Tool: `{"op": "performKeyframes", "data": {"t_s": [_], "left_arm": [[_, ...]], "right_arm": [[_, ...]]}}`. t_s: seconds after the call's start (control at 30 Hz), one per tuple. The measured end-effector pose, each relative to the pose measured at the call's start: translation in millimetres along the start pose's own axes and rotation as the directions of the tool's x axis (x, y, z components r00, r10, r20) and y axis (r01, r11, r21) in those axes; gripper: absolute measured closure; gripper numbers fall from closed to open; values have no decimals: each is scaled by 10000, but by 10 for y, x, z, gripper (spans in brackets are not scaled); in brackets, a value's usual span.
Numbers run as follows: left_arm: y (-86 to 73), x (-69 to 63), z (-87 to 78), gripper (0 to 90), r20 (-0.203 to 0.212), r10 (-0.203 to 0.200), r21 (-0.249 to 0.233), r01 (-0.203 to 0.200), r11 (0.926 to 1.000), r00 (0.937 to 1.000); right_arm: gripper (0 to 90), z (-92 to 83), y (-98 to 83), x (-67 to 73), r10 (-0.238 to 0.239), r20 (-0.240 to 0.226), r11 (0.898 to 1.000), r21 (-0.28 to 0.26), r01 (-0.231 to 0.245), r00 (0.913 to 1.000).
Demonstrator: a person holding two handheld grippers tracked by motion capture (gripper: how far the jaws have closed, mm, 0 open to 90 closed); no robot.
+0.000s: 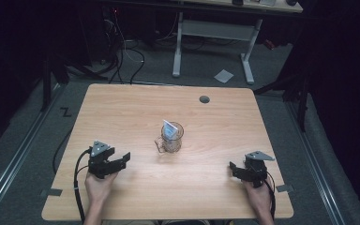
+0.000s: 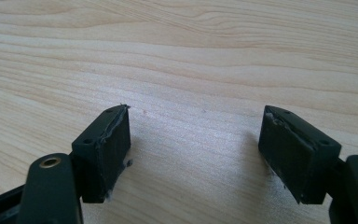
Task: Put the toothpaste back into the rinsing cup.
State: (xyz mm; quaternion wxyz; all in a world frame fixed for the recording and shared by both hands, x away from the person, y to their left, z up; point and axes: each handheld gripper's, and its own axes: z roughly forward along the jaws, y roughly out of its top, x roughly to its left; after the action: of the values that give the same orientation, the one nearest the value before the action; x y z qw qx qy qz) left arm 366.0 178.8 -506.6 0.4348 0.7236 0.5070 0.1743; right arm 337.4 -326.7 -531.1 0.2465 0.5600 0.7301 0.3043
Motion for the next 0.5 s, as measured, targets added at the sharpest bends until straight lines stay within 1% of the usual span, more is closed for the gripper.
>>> {"op": "performKeyframes", "data": {"t_s": [0.27,0.37,0.5], "left_arm": [[-69,-16,79,289,-160,58,244,-54,9997,9999],[-91,-38,116,290,-406,252,407,-236,9989,9989],[-109,-75,159,291,-572,470,549,-439,9975,9973]], "right_arm": [[250,-1,0,2,24,4,10000,8,-24,10000],[250,-1,0,2,28,3,10000,8,-28,10000],[249,-1,0,2,27,5,10000,8,-27,10000]]}}
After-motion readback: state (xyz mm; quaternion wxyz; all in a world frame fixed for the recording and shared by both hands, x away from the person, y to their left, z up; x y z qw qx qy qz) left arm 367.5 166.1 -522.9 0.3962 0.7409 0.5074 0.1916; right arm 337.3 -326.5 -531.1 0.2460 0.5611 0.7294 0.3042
